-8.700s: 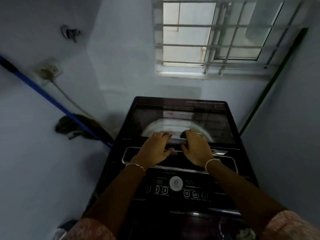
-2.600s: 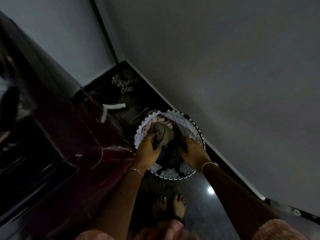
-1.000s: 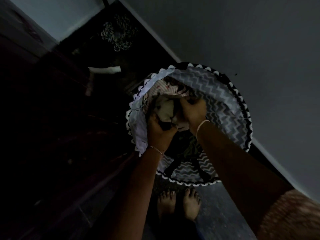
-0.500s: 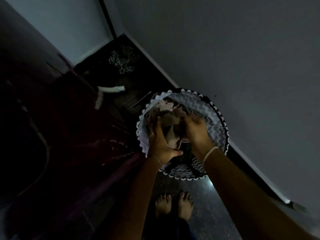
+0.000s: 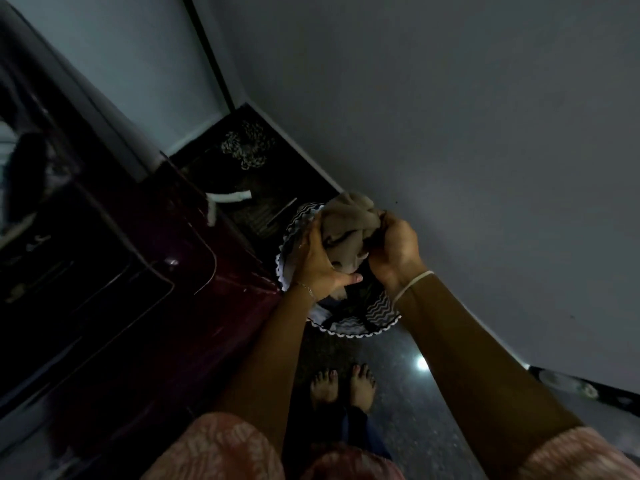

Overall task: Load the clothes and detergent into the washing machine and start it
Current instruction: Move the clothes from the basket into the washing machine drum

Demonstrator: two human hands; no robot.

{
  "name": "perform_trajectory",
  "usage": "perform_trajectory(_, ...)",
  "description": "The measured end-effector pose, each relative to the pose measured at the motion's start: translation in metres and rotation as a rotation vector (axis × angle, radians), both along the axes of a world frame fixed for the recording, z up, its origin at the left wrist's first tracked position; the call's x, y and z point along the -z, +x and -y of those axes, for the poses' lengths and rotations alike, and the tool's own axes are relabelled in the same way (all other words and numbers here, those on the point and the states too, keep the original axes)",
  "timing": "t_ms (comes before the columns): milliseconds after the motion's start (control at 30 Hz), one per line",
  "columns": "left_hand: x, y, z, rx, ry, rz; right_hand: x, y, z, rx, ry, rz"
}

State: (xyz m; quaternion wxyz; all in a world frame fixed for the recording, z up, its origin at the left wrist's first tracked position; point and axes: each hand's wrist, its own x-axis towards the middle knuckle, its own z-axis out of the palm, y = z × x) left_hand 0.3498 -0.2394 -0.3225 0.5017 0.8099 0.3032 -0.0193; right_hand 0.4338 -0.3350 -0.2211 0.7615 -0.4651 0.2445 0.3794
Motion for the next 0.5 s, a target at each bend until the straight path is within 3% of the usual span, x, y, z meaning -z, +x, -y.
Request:
perform_trajectory(400,-0.049,0.003,0.005,-0.077,-0.100,0.090,-0.095,0.012,0.006,0.137,0.326,-0.072)
perform_trajectory(500,-0.074,0.012,-0.004,0.027,-0.027,0.090,-0.125,0.016,0.007,0.121,0.404,-0.019)
